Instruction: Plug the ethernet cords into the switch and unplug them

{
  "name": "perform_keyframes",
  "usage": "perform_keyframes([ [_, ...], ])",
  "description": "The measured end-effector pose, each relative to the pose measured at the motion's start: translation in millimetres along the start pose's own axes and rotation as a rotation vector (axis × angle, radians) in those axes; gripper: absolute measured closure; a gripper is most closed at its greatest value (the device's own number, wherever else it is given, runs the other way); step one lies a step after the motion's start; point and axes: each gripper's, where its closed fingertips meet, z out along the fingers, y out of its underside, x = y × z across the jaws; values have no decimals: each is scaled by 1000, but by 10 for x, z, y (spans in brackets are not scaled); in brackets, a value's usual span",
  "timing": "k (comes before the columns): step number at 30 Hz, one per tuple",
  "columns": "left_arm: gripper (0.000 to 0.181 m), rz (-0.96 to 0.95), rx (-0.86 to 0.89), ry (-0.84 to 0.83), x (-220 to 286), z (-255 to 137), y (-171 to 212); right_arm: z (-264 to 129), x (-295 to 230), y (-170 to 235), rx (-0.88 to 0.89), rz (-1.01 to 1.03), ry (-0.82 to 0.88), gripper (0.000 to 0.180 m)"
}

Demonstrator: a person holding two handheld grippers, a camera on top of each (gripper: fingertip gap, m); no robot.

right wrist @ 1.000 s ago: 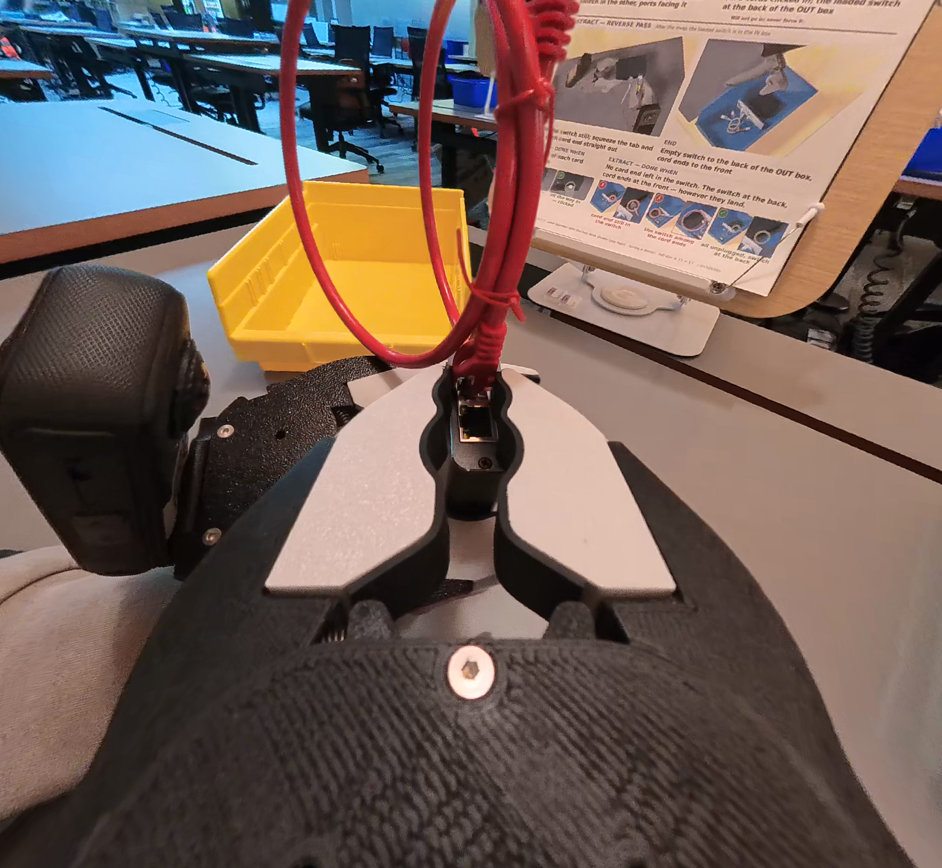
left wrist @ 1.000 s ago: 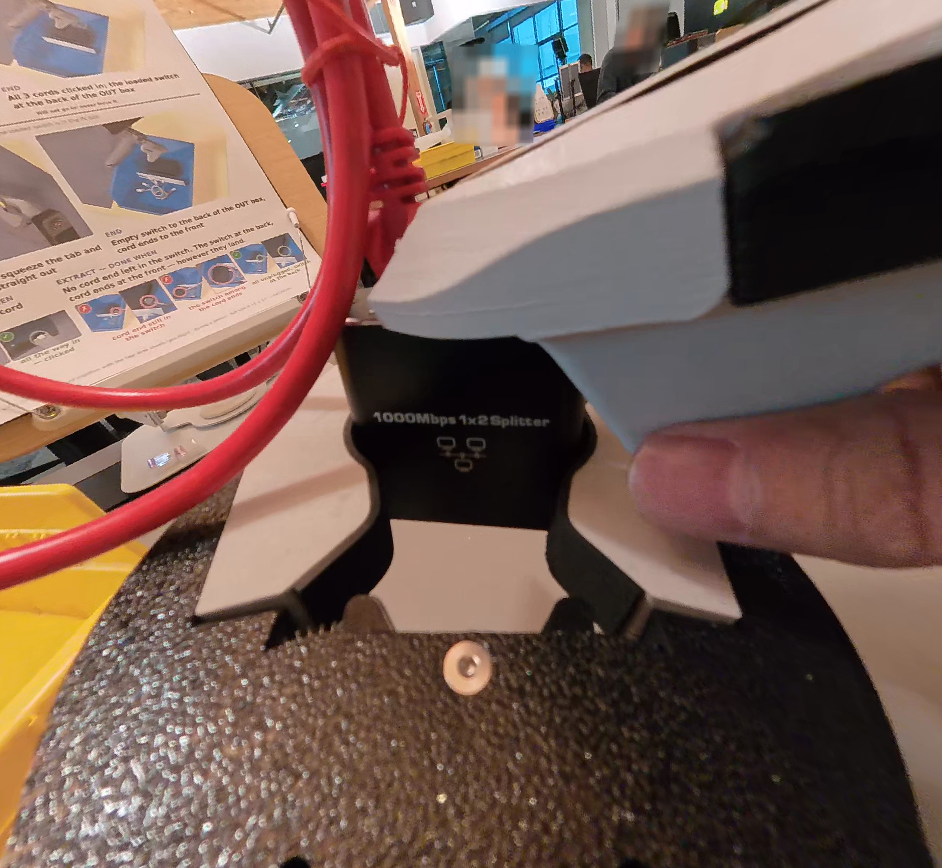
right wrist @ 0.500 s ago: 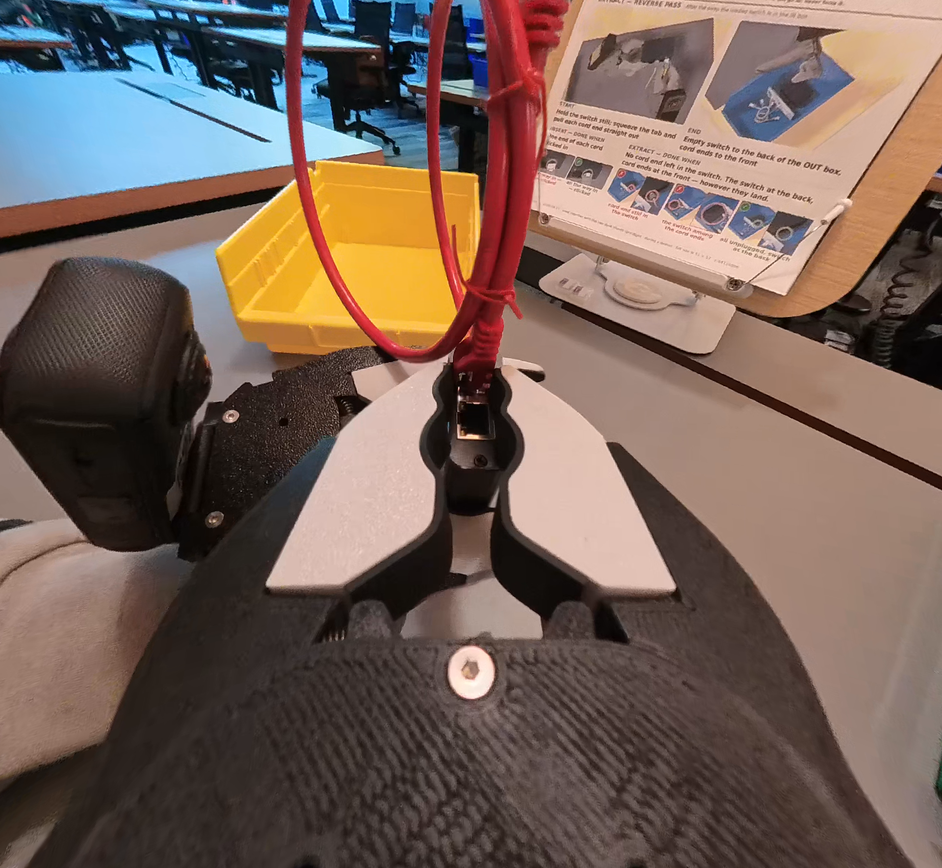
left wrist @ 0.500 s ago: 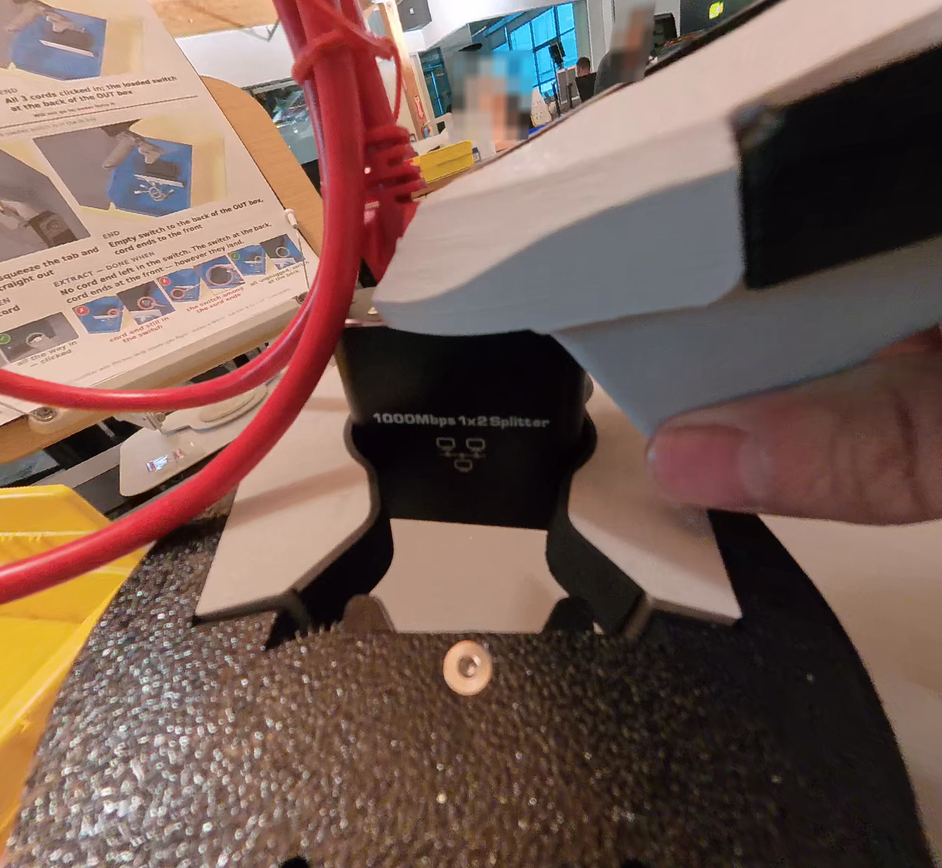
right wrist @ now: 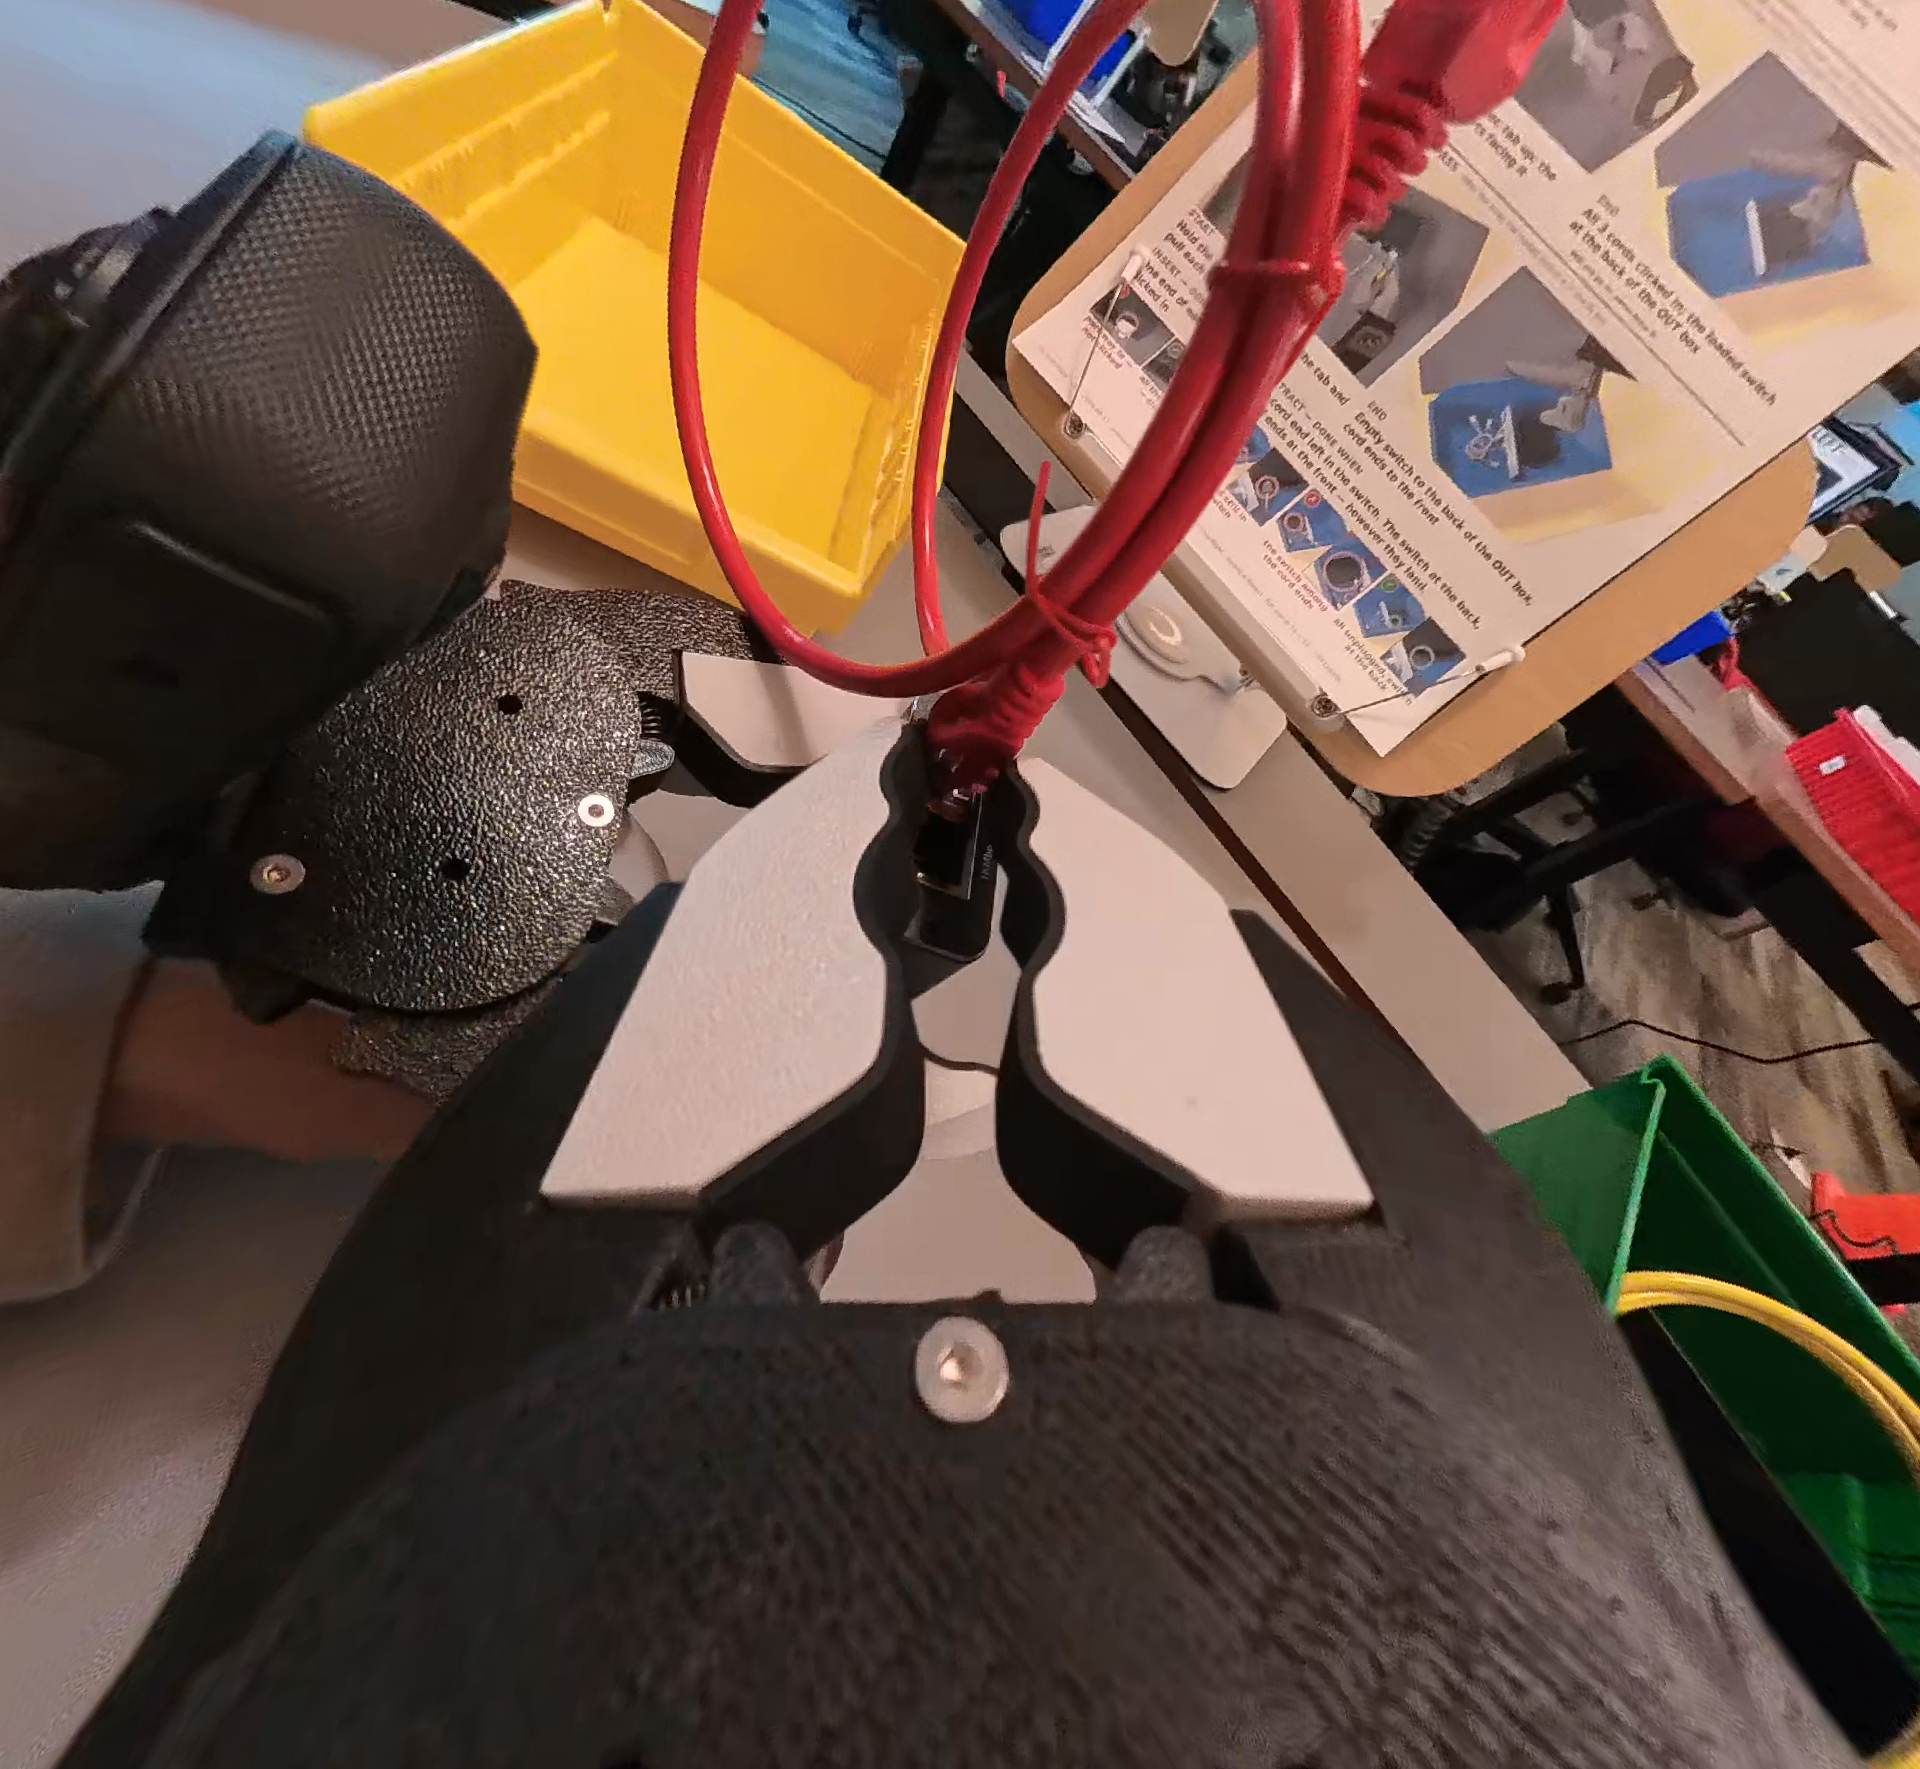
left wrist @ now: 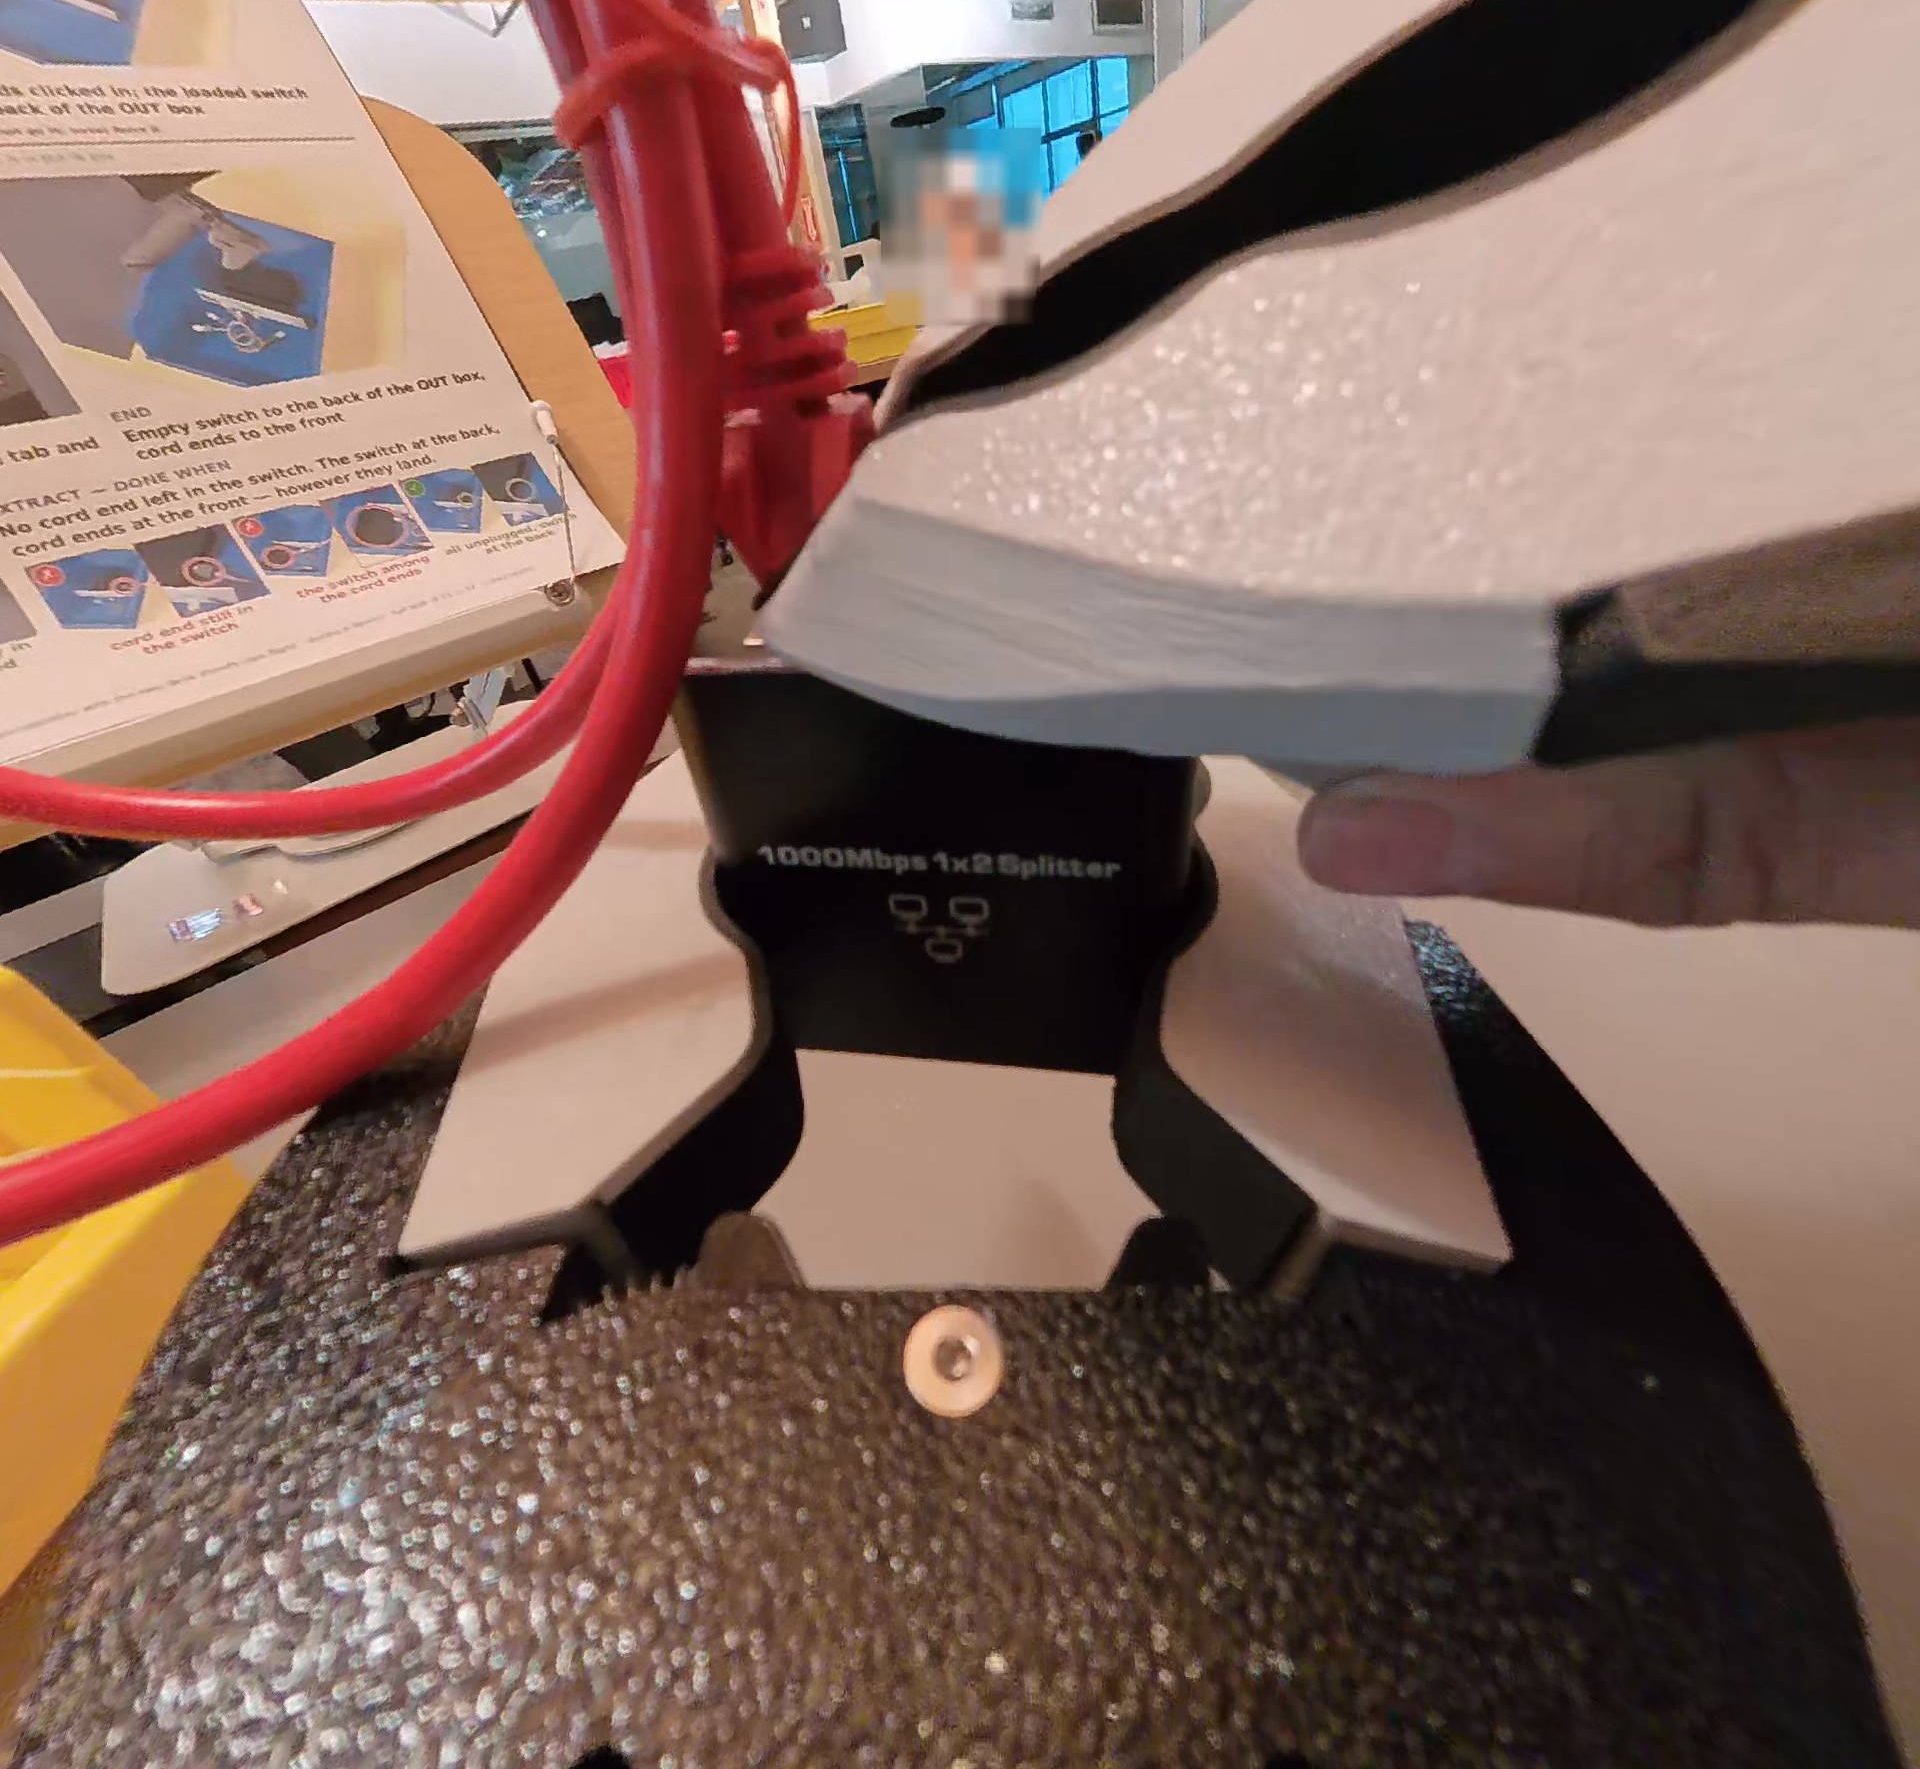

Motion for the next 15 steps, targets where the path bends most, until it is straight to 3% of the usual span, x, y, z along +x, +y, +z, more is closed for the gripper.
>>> perform_keyframes([
  [15,102,-10,31,-29,-39,-31,-40,-2,-29,-46,-12,-145,-10,164],
])
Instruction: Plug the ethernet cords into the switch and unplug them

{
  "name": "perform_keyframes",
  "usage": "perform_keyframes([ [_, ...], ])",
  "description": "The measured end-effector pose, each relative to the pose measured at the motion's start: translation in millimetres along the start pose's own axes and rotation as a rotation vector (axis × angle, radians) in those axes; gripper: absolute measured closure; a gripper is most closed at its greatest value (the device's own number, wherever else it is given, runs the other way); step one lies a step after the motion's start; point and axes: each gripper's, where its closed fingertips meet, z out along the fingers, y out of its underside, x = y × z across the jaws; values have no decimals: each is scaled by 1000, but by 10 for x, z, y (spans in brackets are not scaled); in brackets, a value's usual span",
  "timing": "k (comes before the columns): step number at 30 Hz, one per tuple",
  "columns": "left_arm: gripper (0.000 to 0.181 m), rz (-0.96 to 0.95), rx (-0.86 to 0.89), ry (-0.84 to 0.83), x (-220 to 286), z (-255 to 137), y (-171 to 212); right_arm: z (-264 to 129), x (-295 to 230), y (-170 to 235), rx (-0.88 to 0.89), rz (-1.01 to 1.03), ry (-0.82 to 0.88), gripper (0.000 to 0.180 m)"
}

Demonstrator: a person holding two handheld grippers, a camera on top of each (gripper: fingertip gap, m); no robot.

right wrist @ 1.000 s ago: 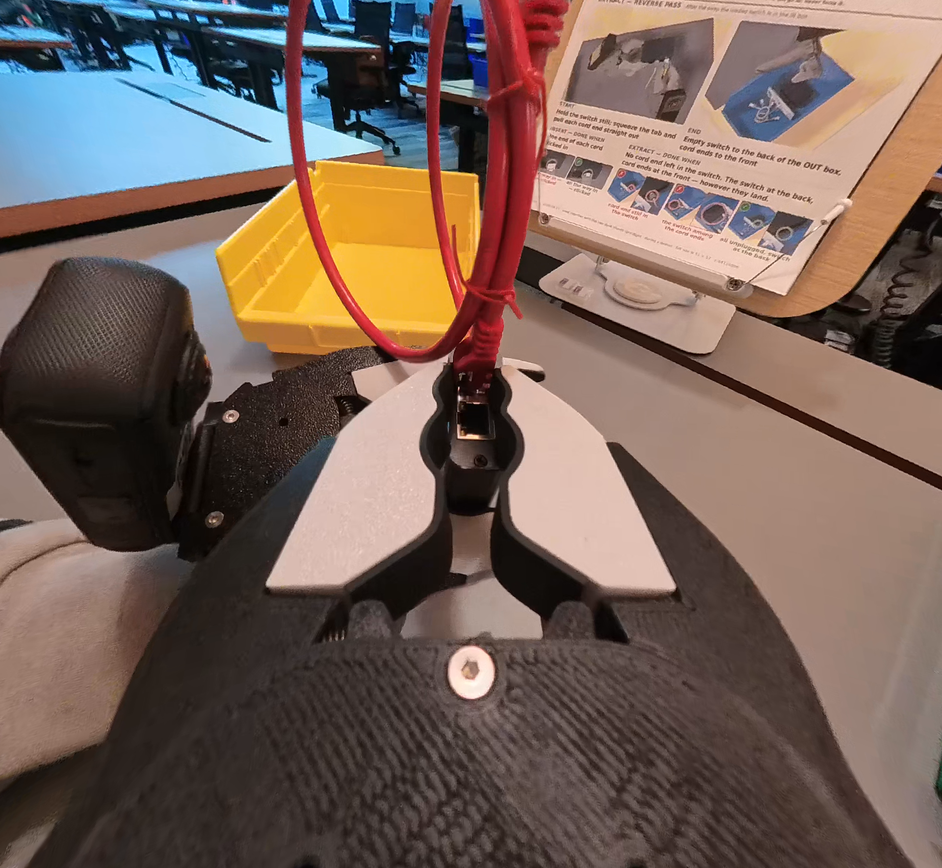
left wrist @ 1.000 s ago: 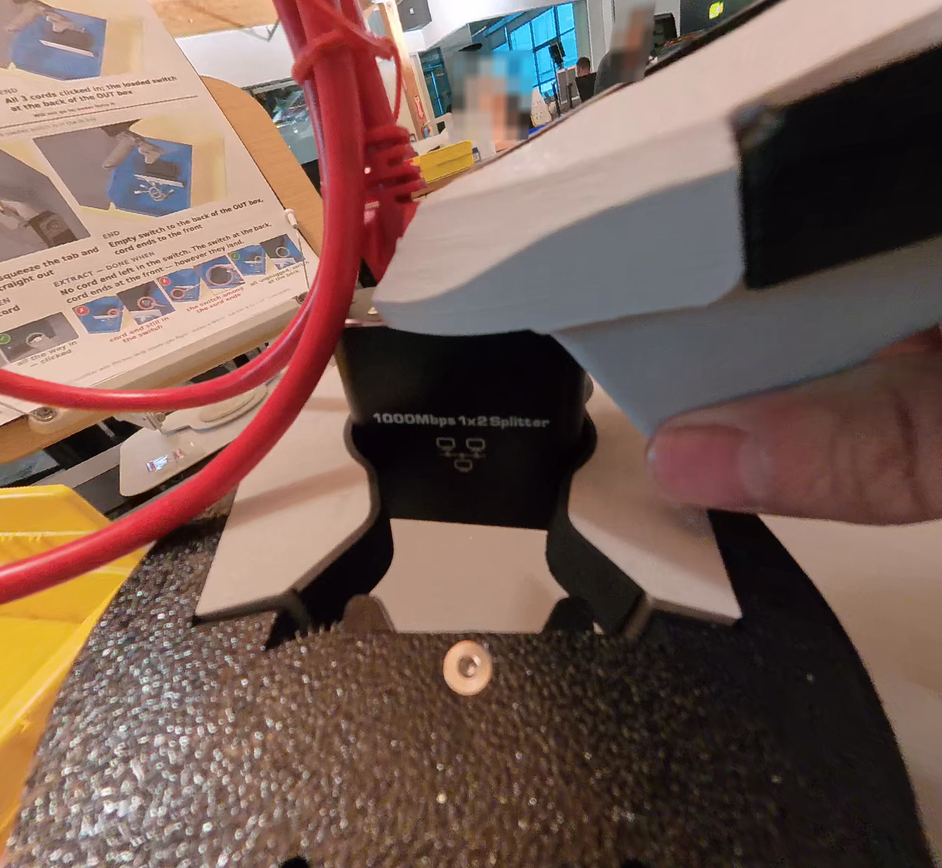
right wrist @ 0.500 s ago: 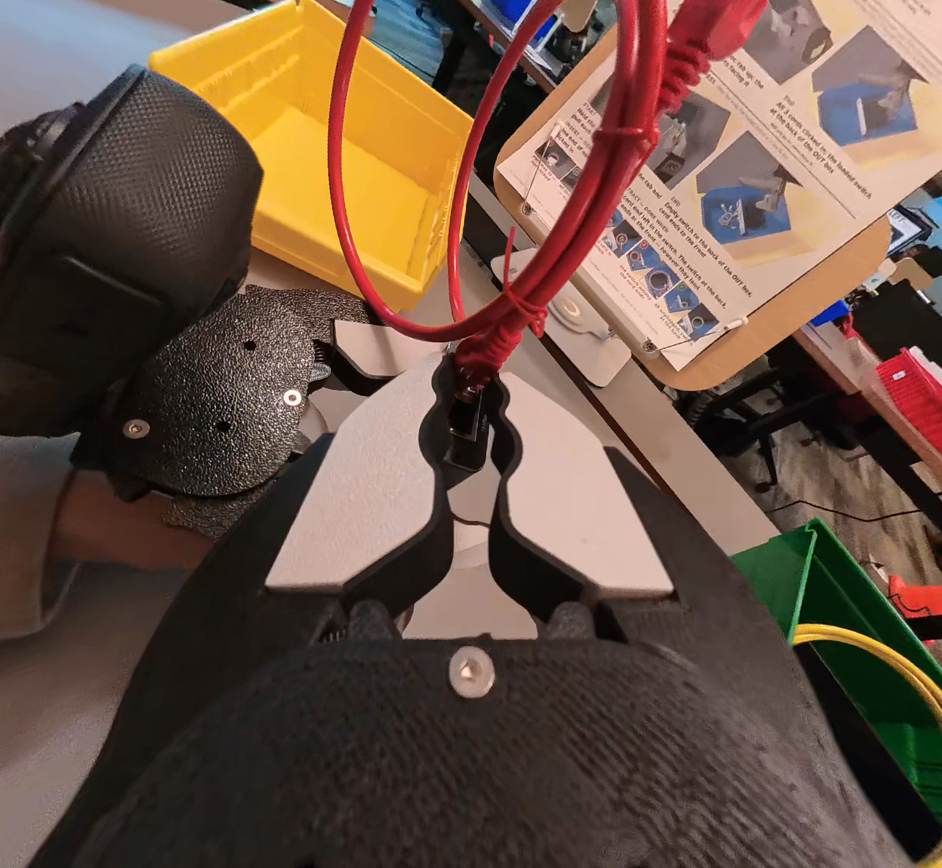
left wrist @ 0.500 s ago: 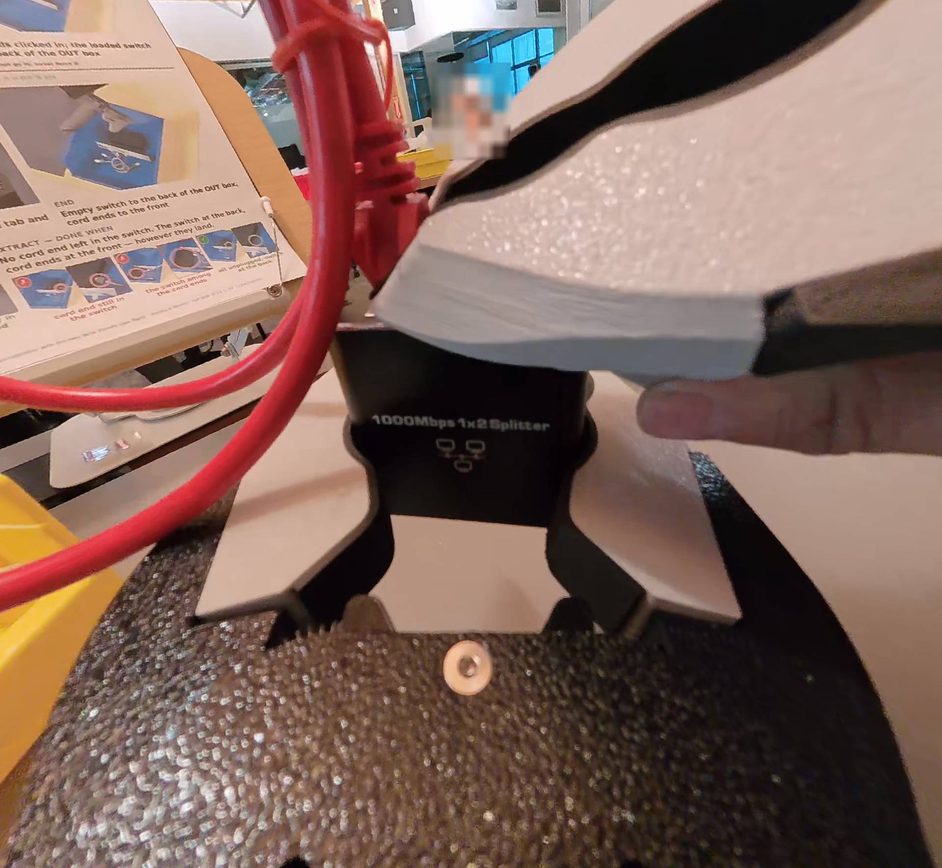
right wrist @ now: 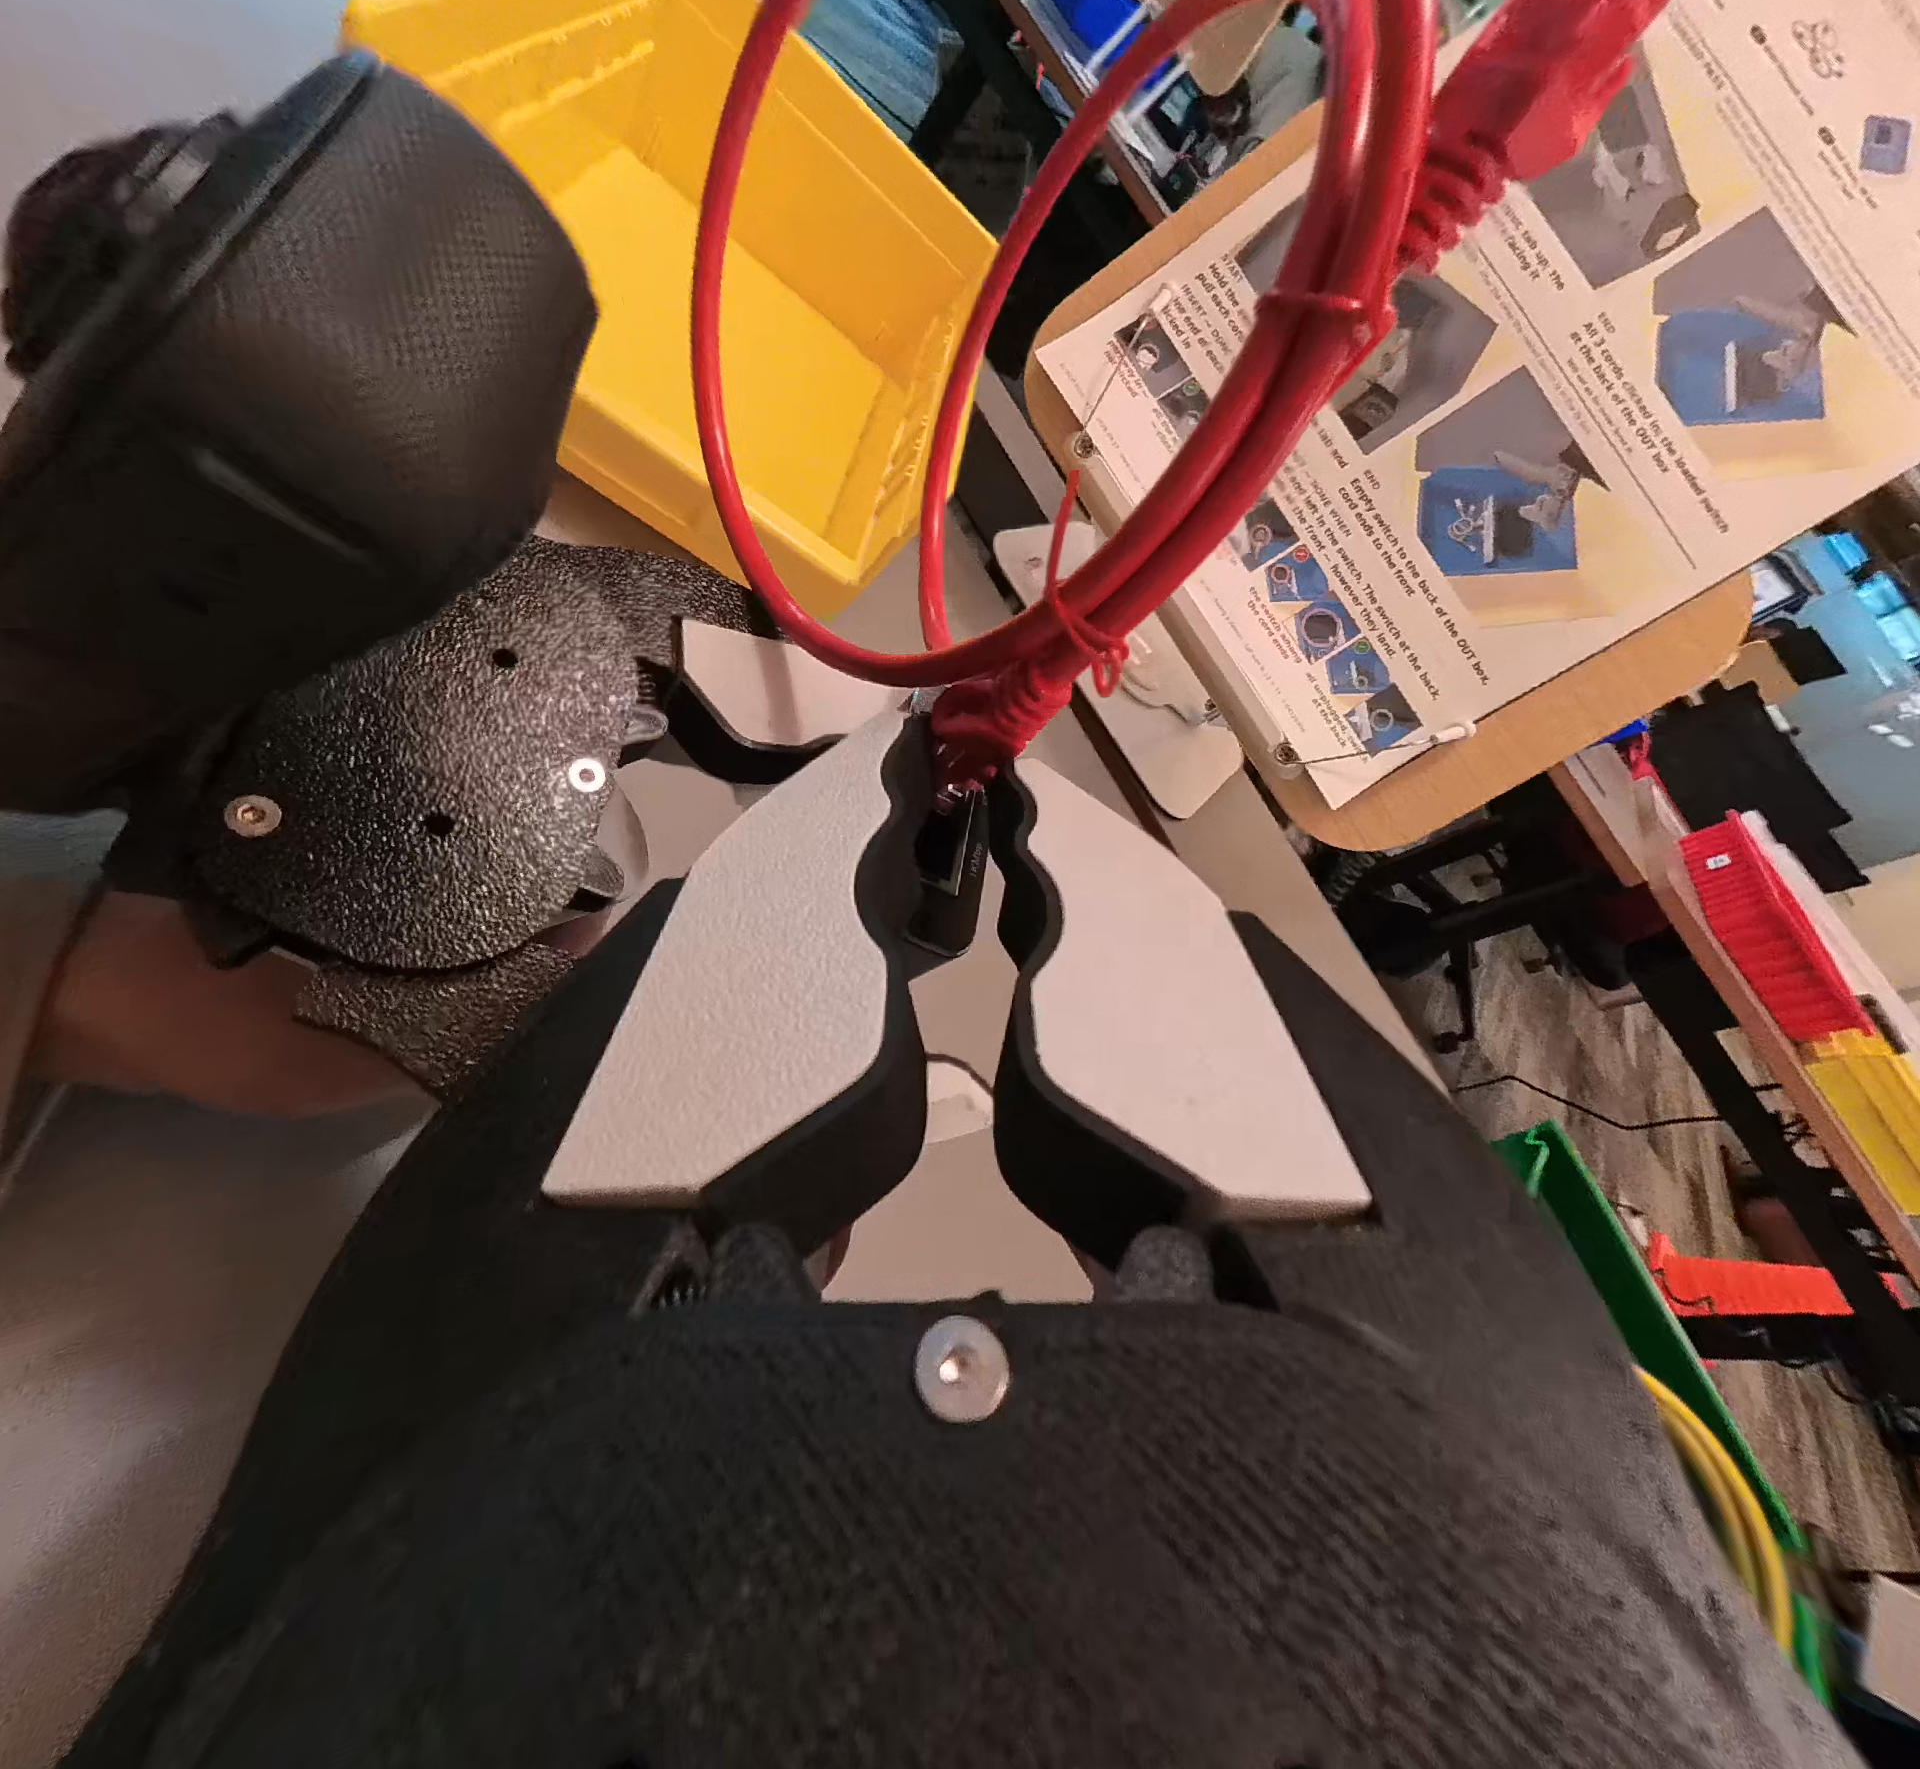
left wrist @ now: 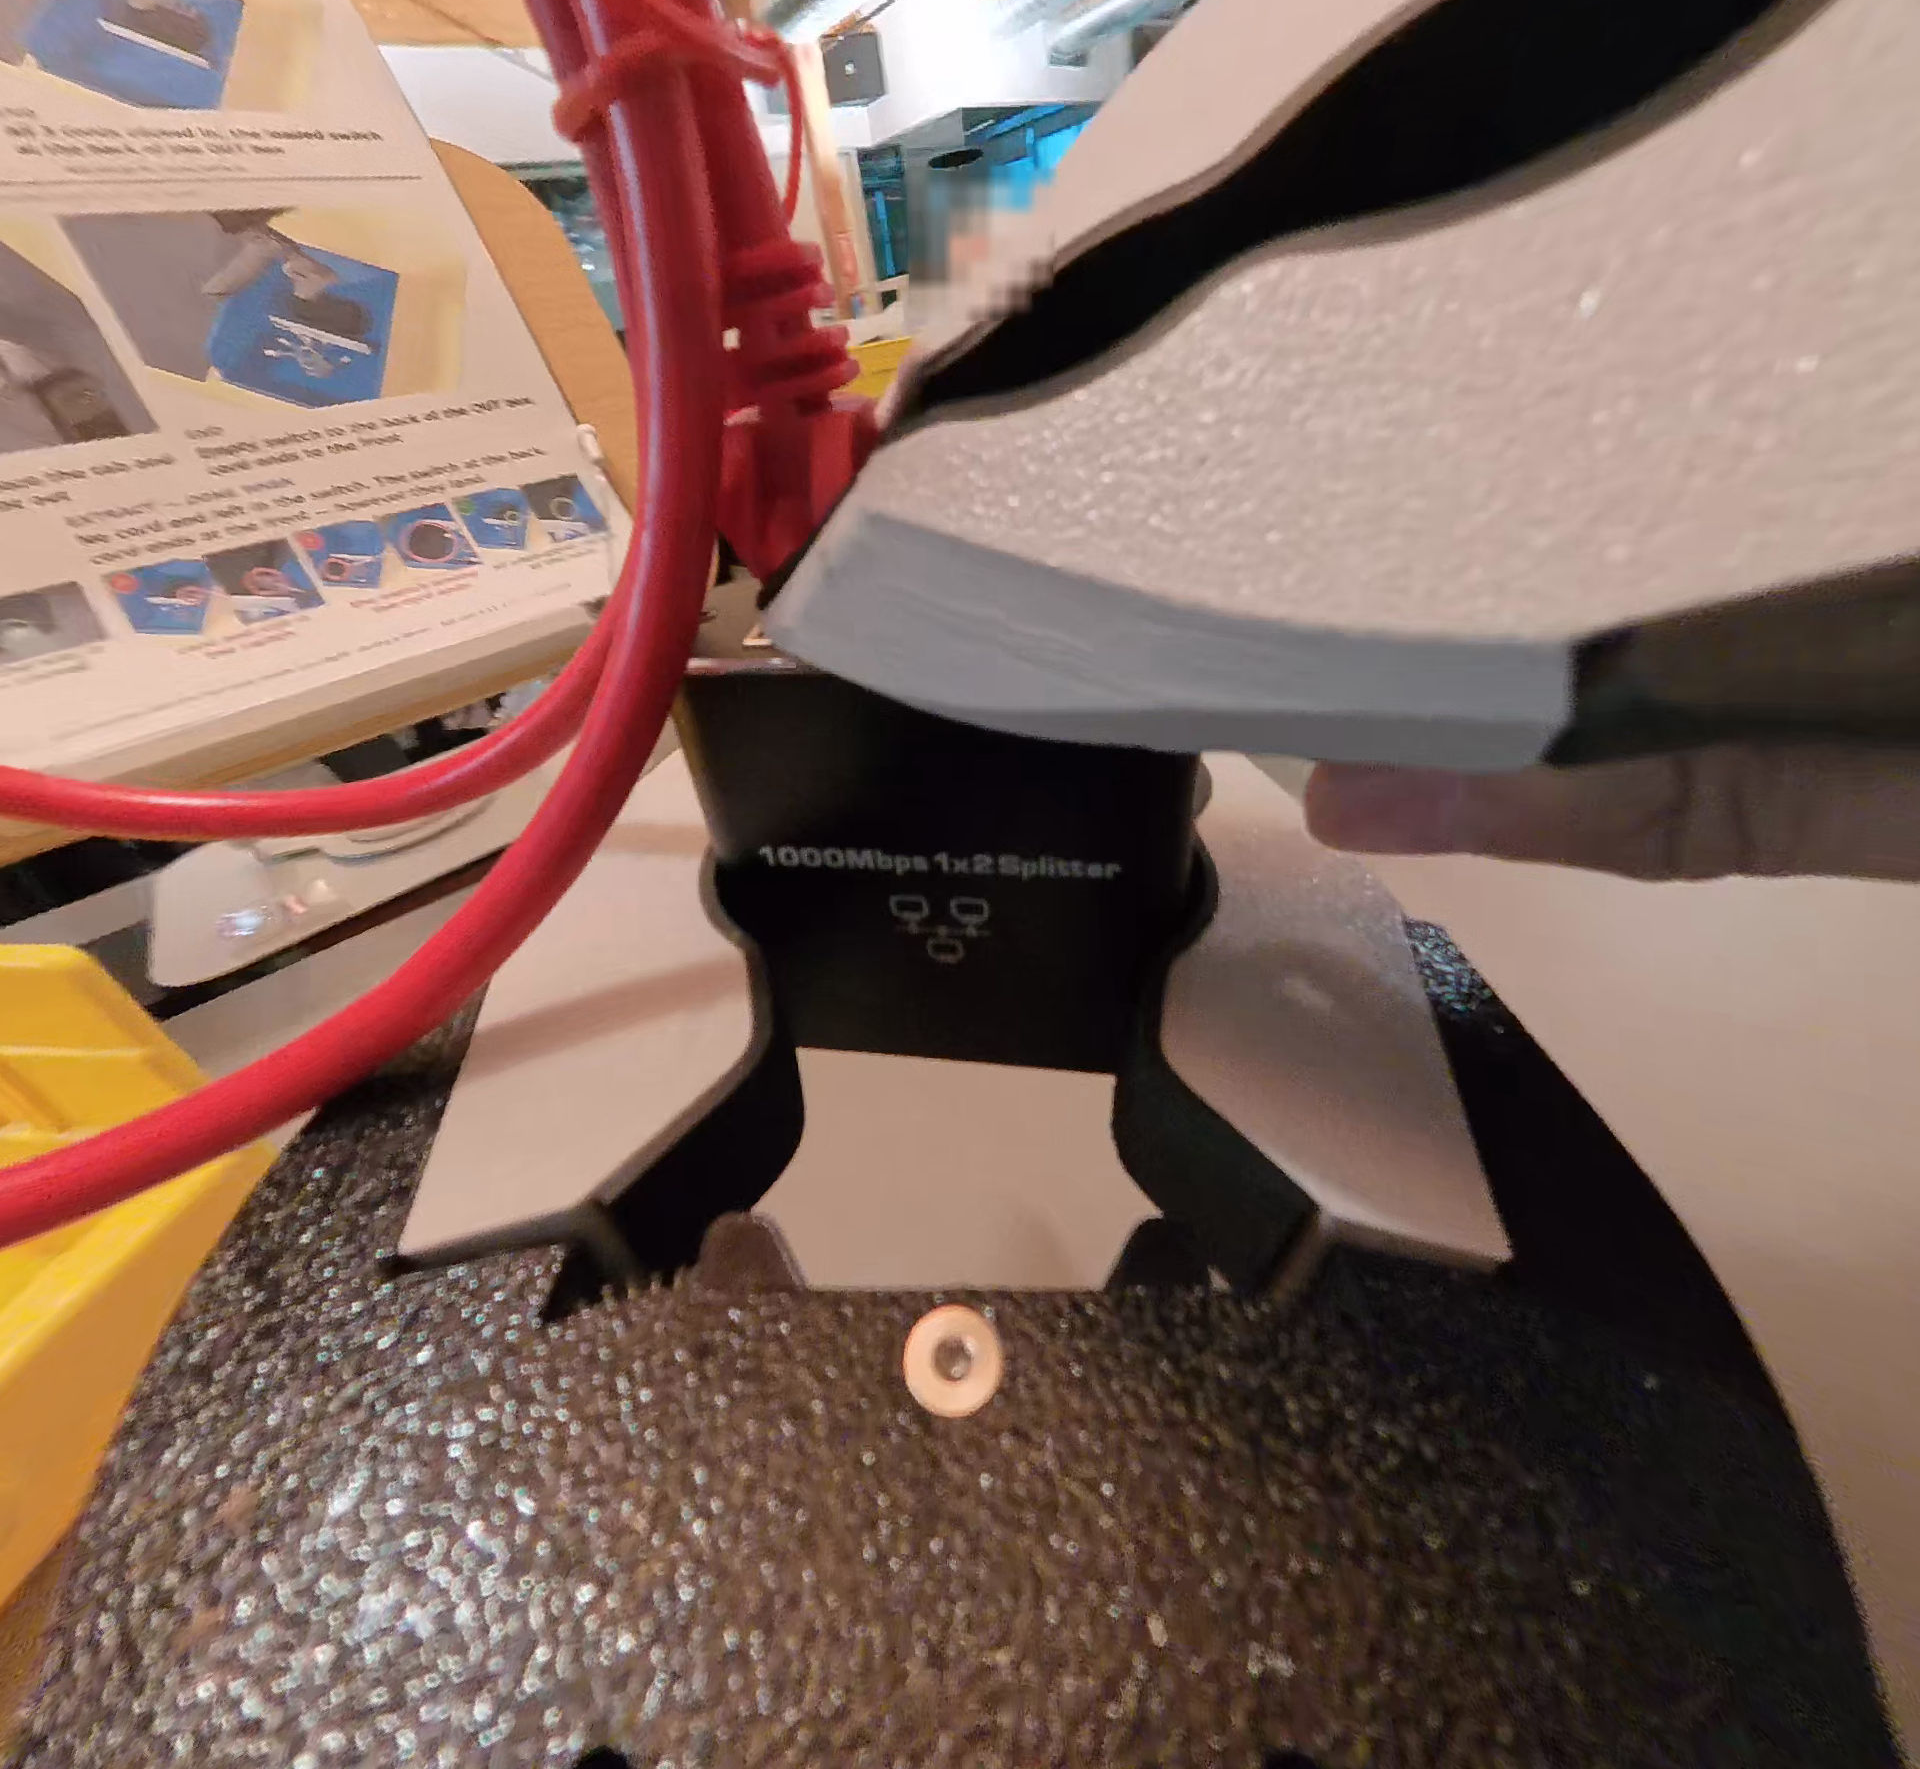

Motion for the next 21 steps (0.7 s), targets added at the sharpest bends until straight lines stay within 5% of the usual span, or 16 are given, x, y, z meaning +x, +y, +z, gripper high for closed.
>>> perform_keyframes([
  [21,102,8,-7,-27,-55,-4,22,28,5,3,-42,-202,-23,166],
])
